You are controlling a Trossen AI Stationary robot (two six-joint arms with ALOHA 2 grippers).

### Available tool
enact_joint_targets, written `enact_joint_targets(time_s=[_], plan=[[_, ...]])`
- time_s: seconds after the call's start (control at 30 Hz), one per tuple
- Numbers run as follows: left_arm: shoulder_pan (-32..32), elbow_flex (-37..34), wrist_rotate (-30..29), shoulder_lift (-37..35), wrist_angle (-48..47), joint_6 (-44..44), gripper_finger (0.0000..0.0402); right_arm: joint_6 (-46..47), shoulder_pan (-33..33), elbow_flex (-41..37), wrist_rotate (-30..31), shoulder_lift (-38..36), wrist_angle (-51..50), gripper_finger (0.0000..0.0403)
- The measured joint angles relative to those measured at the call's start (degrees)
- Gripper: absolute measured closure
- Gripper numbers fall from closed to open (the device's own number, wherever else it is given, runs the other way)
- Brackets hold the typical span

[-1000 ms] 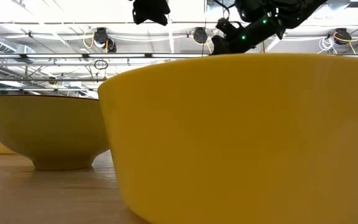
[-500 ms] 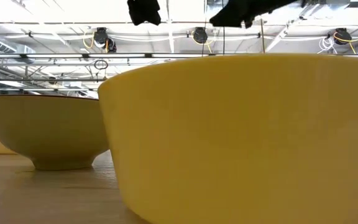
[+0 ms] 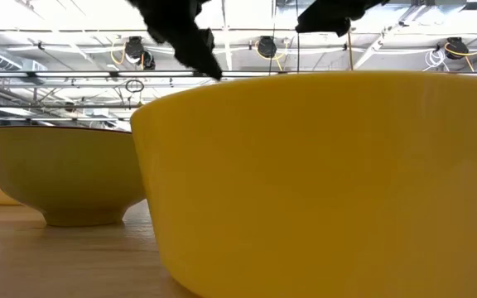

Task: Pick & Place Mini bowls
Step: Stack the white bowl on top of the white bowl on the shelf

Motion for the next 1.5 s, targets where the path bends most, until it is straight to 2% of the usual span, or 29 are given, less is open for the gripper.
enact_joint_targets(time_s=[0.3,0.53,0.9,1.23,1.37,1.5], plan=[[-0.1,-8.4,-4.2,0.0,8.7,5.0,0.0145,1.8,1.8,0.0,0.0,0.0,-0.5,0.0259],[1.3,-16.5,-6.2,0.0,21.2,5.2,0.0140,1.9,1.8,0.0,0.0,0.0,-0.5,0.0259],[2.8,-20.0,-4.7,0.8,22.0,1.9,0.0141,1.8,1.8,0.0,0.0,0.0,-0.5,0.0259],[2.8,-19.7,-6.2,7.0,24.7,6.0,0.0178,1.7,1.8,0.0,0.0,0.0,-0.5,0.0259],[2.9,-19.5,-6.4,6.8,23.9,7.3,0.0210,1.7,1.7,0.0,0.0,0.0,-0.5,0.0259],[2.9,-19.6,-6.4,6.9,22.6,9.3,0.0258,1.7,1.5,0.0,0.1,0.0,-0.4,0.0259]])
